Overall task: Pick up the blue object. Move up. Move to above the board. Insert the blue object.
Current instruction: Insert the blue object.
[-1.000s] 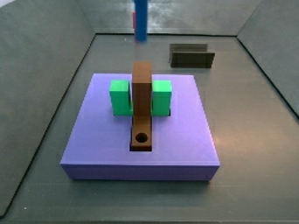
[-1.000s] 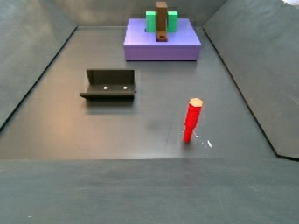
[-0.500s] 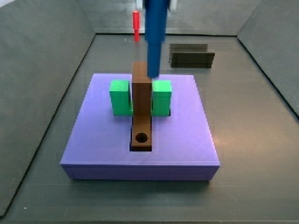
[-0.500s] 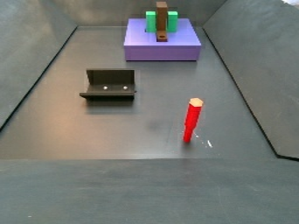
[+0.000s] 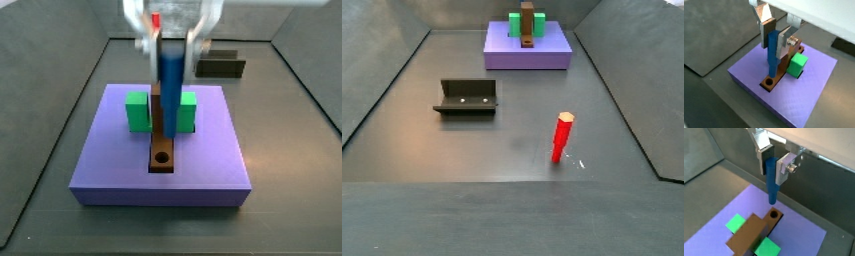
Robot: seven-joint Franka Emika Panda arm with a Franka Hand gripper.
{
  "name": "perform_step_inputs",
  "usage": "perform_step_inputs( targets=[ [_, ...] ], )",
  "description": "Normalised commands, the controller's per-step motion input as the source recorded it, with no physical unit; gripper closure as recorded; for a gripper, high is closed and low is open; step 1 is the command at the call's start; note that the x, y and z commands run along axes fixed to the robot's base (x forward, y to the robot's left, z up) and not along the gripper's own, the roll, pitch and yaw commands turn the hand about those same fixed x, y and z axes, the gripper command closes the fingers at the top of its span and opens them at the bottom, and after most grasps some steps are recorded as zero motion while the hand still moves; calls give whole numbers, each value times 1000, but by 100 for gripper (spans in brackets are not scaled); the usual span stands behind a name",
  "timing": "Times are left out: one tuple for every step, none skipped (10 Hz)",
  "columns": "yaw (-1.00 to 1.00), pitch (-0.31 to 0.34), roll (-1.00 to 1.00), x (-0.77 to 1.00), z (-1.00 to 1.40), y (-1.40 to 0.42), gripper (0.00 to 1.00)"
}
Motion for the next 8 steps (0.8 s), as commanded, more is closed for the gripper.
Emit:
perform_step_inputs(
  targets=[
    [-240,-120,181,-197,-677,0,100],
    [-174,-60,227,-86,-500,0,100],
    [-106,-33,61,0,-380,0,100],
    [-23,-11,0,26,-291,-43,100],
    [-9,-6,0,29,-266,0,100],
    [0,0,0,17,-234,0,100],
    [0,-6,0,0,-231,0,100],
    [0,-13,0,0,-254,0,100]
  ],
)
